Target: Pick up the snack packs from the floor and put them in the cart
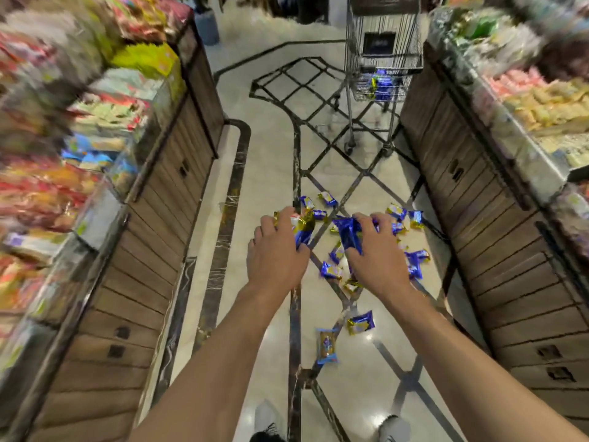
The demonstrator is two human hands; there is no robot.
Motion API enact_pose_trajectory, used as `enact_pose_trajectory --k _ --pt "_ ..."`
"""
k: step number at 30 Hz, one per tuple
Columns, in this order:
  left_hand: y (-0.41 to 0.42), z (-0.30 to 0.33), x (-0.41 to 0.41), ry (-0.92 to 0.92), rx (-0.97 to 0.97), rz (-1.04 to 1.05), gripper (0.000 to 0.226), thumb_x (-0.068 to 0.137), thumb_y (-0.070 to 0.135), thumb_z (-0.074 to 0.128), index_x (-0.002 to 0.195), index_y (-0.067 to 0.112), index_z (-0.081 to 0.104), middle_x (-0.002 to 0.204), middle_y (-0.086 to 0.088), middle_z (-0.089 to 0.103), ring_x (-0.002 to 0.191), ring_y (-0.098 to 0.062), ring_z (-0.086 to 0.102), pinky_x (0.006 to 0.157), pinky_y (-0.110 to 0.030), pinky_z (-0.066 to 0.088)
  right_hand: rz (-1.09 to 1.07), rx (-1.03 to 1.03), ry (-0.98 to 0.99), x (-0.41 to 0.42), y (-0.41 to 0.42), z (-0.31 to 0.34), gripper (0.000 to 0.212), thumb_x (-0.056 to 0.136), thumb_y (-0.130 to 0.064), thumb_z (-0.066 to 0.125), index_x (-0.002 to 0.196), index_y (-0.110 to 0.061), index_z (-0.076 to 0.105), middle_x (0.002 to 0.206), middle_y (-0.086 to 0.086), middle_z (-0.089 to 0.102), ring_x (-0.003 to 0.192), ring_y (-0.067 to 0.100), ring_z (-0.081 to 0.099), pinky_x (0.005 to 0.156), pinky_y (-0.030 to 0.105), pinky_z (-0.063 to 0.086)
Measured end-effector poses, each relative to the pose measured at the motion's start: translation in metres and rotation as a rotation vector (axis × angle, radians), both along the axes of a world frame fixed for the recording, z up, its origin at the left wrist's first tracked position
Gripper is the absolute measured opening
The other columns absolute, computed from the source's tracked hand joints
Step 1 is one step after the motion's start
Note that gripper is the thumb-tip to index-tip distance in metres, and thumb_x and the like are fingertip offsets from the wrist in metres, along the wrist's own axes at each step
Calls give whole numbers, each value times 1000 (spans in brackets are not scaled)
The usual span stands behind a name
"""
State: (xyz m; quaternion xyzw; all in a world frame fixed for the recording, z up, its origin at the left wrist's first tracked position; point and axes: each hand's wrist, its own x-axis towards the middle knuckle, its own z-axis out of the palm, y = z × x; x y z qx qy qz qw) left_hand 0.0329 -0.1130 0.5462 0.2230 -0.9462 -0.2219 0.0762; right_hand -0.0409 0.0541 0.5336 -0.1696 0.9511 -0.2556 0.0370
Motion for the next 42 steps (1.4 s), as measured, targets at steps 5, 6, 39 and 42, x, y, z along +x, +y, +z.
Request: enact_pose_trajectory --k 5,6,39,42 --pt "-97 4 19 -18 -40 65 67 89 32 61 146 30 25 132 -8 42 115 -28 47 93 -44 47 33 -49 -25 10 -99 -1 60 83 -22 60 139 -28 40 143 2 30 112 33 55 83 47 51" --pt "-115 6 19 -20 -42 68 68 88 31 61 145 30 26 131 -8 42 114 -28 47 93 -43 48 38 -47 -21 9 -115 0 59 83 -22 59 139 -29 40 143 1 30 110 33 56 83 48 51" --pt "-541 -4 -534 -23 -5 30 64 88 31 62 144 32 29 131 -5 42 116 -26 47 96 -38 42 55 -23 -25 -542 -557 -14 61 80 -26 60 137 -31 38 143 1 31 113 31 55 90 48 50" --pt "-583 2 -613 -2 -19 -53 65 88 32 62 144 31 29 131 -5 43 116 -26 47 95 -38 41 -31 -39 -23 -602 -591 -9 61 79 -27 59 137 -29 39 140 0 31 110 31 56 85 46 52"
